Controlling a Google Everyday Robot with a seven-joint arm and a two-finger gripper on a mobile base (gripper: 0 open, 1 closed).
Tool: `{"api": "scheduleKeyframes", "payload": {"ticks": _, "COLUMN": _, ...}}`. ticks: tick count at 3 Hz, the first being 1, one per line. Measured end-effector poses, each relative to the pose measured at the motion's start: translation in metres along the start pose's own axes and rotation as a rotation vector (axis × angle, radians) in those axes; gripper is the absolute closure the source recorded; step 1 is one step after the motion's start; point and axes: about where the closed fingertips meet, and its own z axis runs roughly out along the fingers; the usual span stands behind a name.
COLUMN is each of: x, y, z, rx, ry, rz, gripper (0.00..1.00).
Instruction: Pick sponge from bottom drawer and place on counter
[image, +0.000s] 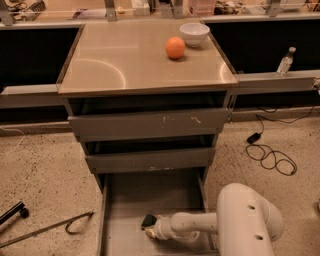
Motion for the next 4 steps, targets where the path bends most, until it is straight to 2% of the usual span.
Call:
{"api": "scheduleKeyframes", "payload": {"ticks": 1, "x": -0.025, "y": 0.018, "z": -0.03, "rx": -0.041, "ry": -0.005, "rz": -0.034, "gripper": 1.0}}
{"api": "scheduleKeyframes", "payload": {"ticks": 2, "x": -0.078, "y": 0.057, "z": -0.082, "rx": -0.149, "ry": 0.007, "rz": -0.125, "gripper": 1.0}}
{"api": "scheduleKeyframes", "payload": {"ticks": 3, "x": -0.147, "y": 0.098, "z": -0.138, "rx": -0.257, "ry": -0.003, "rz": -0.252, "gripper": 1.0}}
{"api": "scheduleKeyframes", "payload": {"ticks": 4, "x": -0.166, "y": 0.099, "z": -0.155, "rx": -0.265, "ry": -0.001, "rz": -0.292, "gripper": 1.0}}
